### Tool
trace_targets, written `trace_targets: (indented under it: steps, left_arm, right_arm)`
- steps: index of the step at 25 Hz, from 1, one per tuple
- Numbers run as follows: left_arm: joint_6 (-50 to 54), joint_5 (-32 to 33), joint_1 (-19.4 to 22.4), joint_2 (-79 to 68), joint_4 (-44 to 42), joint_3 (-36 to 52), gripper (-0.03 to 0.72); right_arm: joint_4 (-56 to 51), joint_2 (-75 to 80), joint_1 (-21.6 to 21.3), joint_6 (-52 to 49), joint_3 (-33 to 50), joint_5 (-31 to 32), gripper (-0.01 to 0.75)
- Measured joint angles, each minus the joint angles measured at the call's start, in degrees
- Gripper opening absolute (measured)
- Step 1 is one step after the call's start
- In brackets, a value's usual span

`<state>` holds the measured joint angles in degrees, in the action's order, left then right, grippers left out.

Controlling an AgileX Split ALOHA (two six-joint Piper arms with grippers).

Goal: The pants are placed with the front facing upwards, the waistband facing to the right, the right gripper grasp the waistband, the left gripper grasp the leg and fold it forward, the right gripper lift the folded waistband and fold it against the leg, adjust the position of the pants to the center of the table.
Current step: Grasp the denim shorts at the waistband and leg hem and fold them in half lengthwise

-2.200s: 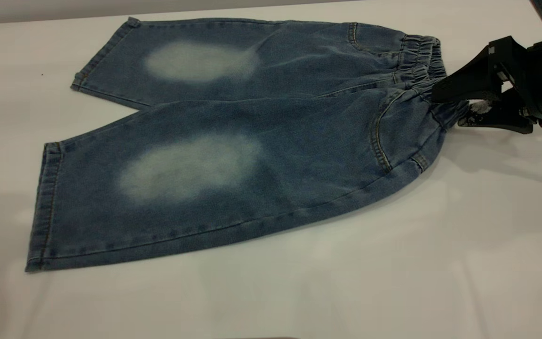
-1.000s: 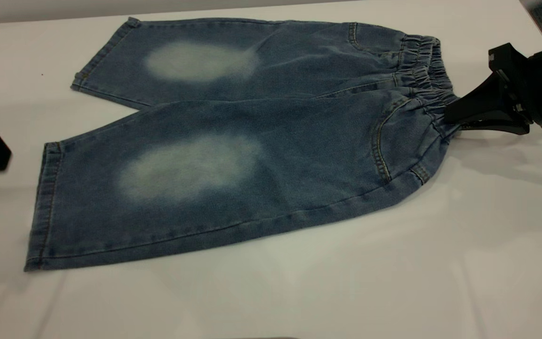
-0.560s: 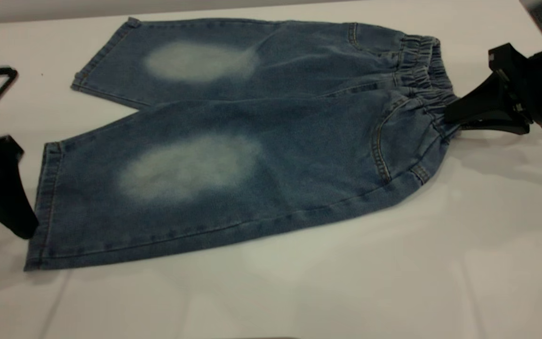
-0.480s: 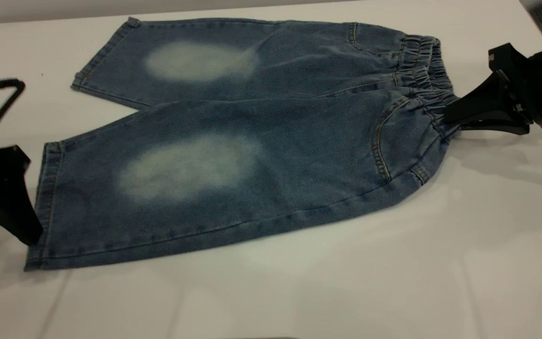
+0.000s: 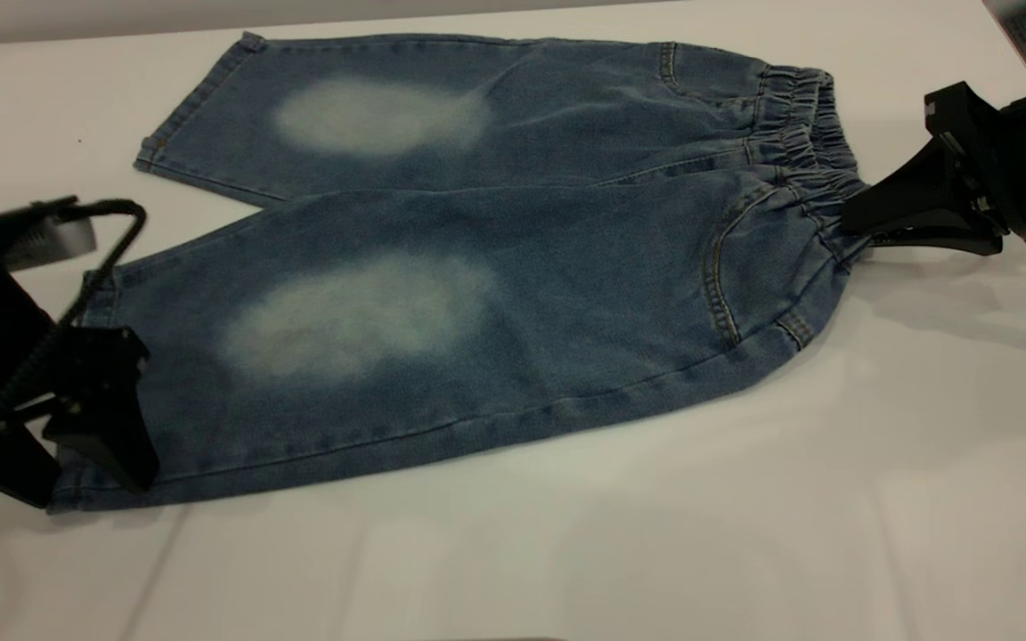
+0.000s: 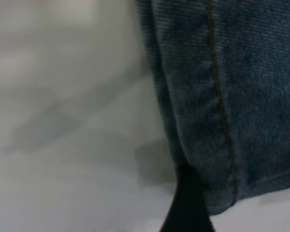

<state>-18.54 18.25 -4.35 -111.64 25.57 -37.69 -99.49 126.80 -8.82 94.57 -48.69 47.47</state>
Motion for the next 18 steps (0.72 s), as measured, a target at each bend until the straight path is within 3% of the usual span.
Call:
trace_targets:
  steps: [3,6,12,18]
  left_arm:
    - [-0.02,-0.11,-0.21,-0.17,0.00,0.00,0.486]
    - [-0.02,-0.11,-0.21,-0.26,0.00,0.00,0.416]
    - [-0.20,-0.28,-0.21,-0.51,0.00,0.00,0.079]
    - [-1.46,2.90,-0.23,3.21,0.00,0.00,0.050]
  right_arm:
    - [0.07,0.00,0.00,0.00,0.00,0.00,0.034]
    - [0.07,0.00,0.00,0.00,0.00,0.00,0.034]
    - [0.07,0.00,0.00,0.00,0.00,0.00,0.034]
    - [1.09,0.00,-2.20,-0.37,0.00,3.38,0.034]
